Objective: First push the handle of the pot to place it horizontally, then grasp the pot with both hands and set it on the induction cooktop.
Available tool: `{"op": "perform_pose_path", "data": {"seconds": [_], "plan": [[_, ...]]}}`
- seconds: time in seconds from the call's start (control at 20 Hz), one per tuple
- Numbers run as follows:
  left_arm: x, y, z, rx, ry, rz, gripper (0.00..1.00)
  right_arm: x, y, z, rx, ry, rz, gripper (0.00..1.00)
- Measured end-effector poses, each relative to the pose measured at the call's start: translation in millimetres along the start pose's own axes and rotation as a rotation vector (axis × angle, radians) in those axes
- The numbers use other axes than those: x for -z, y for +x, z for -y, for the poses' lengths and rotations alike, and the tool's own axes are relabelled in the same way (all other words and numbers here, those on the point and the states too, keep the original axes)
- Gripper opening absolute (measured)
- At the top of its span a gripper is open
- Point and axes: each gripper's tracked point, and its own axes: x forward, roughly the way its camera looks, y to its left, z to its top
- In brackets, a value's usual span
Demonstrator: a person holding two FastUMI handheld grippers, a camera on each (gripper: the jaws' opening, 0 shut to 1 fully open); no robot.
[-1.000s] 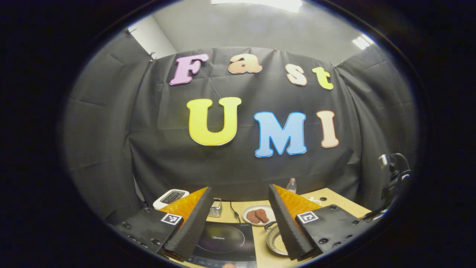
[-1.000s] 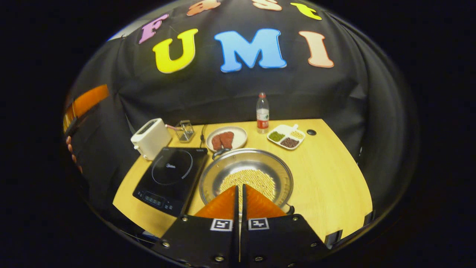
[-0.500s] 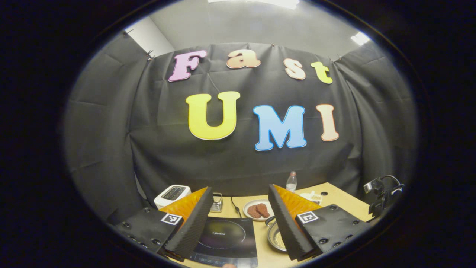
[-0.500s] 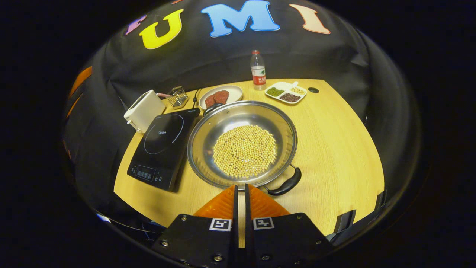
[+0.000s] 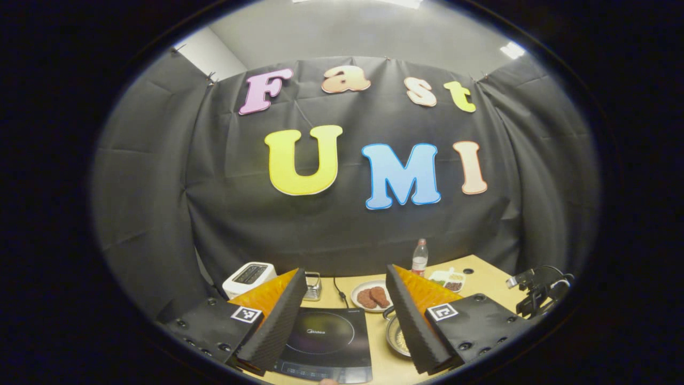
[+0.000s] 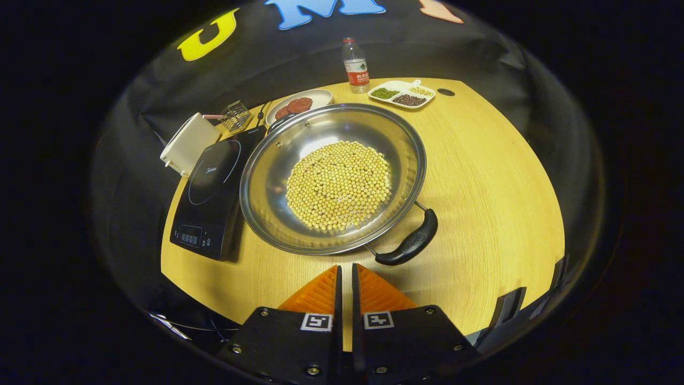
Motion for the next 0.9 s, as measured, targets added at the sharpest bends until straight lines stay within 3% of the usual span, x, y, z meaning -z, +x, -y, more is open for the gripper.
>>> {"op": "perform_pose_path", "data": {"seconds": [0.2, 0.45, 0.9], "plan": [[0.6, 2.1, -0.1, -0.006, 0.007, -0.002, 0.94, -4.0, 10.5, 6.6, 0.011, 0.033, -0.008, 0.07], [2.5, 6.5, -0.1, -0.014, -0.002, -0.012, 0.97, -6.5, 12.4, 13.4, 0.015, 0.053, -0.011, 0.07], [0.6, 15.5, 26.1, 0.025, 0.017, -0.009, 0.97, -24.4, 7.8, 46.2, 0.064, 0.075, 0.017, 0.07]]}}
